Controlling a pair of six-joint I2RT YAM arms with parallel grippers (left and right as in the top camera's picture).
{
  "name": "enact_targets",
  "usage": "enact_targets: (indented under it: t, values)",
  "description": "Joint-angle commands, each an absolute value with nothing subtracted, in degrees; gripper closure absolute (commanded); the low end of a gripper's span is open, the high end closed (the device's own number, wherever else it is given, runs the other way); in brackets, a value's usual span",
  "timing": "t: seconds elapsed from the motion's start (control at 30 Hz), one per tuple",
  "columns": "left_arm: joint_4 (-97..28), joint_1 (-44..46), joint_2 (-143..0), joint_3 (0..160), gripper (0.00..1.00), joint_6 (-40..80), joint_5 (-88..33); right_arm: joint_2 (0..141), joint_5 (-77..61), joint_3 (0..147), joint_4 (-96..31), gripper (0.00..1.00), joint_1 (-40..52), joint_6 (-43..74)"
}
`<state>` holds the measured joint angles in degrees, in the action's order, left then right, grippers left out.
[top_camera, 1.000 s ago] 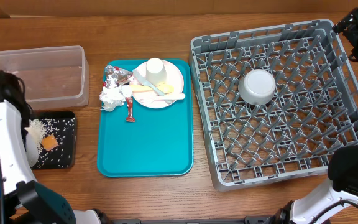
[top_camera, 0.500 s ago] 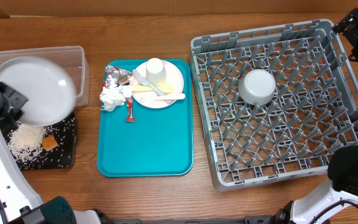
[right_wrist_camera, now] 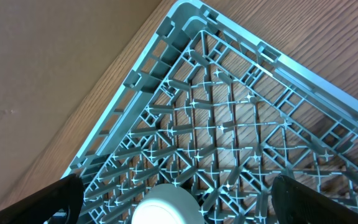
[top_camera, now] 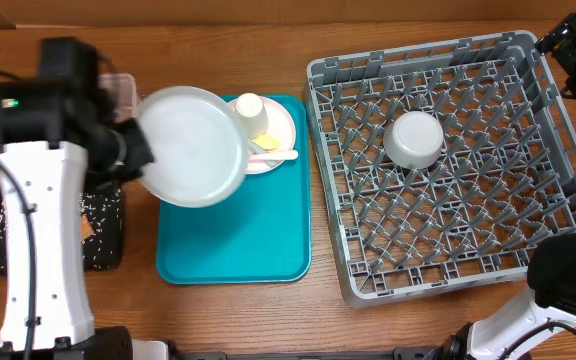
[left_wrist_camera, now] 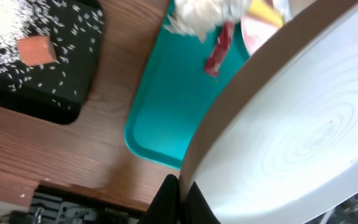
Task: Sort waste into correct bins and load items into the dishwasher rack
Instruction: 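Carry the white plate right and set it on the teal tray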
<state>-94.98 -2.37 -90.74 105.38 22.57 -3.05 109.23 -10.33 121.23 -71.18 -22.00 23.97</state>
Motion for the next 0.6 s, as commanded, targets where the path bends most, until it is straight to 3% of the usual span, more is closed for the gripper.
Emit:
enact_targets:
  t: [0.0, 0.33, 0.57]
  values:
    - [-94.39, 1.74, -90.26, 100.84, 0.96, 25.91, -0.01, 108.38, -10.59, 122.08, -71.00, 0.00, -22.15, 23.99]
    - [-78.02, 9.54, -90.30, 76.86, 0.96, 25.93, -11.14, 108.38, -10.59, 122.08, -71.00, 0.00, -22.15, 23.99]
    - [-68.29, 12.78, -90.32, 66.94, 0.95, 26.00, -10.39, 108.38, -10.59, 122.08, -71.00, 0.00, -22.15, 23.99]
